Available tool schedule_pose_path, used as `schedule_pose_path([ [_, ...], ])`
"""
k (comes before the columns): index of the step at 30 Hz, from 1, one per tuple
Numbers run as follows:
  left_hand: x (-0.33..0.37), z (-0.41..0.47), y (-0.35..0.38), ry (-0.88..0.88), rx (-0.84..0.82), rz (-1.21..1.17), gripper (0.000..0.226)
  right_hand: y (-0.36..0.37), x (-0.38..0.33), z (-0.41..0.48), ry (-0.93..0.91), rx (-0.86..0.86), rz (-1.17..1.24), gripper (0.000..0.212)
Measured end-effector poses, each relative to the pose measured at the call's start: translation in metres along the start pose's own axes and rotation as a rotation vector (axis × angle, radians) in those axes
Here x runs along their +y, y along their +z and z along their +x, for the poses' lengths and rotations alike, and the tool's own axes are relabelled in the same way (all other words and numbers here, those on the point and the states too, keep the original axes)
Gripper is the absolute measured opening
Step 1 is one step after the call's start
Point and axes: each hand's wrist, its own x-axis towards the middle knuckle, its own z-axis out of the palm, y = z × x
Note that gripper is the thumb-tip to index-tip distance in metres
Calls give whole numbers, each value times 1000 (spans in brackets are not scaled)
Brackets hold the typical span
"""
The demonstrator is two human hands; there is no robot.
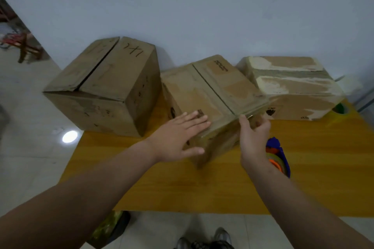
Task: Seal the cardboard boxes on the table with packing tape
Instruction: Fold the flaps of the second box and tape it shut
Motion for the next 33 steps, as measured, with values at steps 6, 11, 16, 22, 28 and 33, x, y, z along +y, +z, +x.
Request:
schedule_pose_path([
  [6, 16, 22, -12, 95, 41, 16, 56, 2, -3, -5, -139, -187, -303, 82],
  [11, -34, 13, -32, -170, 16, 199, 75, -21, -9, 9, -105, -393, -319, 73],
  [16, -54, -15, -24, -265, -153, -47, 86, -37, -19, 29, -178, -476, -436, 54],
  [22, -22, -23, 4, -459, 8, -50, 88, -21, -38, 36, -207, -110, -769, 67],
  [28, 22, -8, 14, -630, 149, -40, 92, 23, -1, -38, 355, -75, 52, 119],
  [33, 24, -17, 14, -505, 211, -60, 83, 43, -3, -34, 399, -245, 39, 113],
])
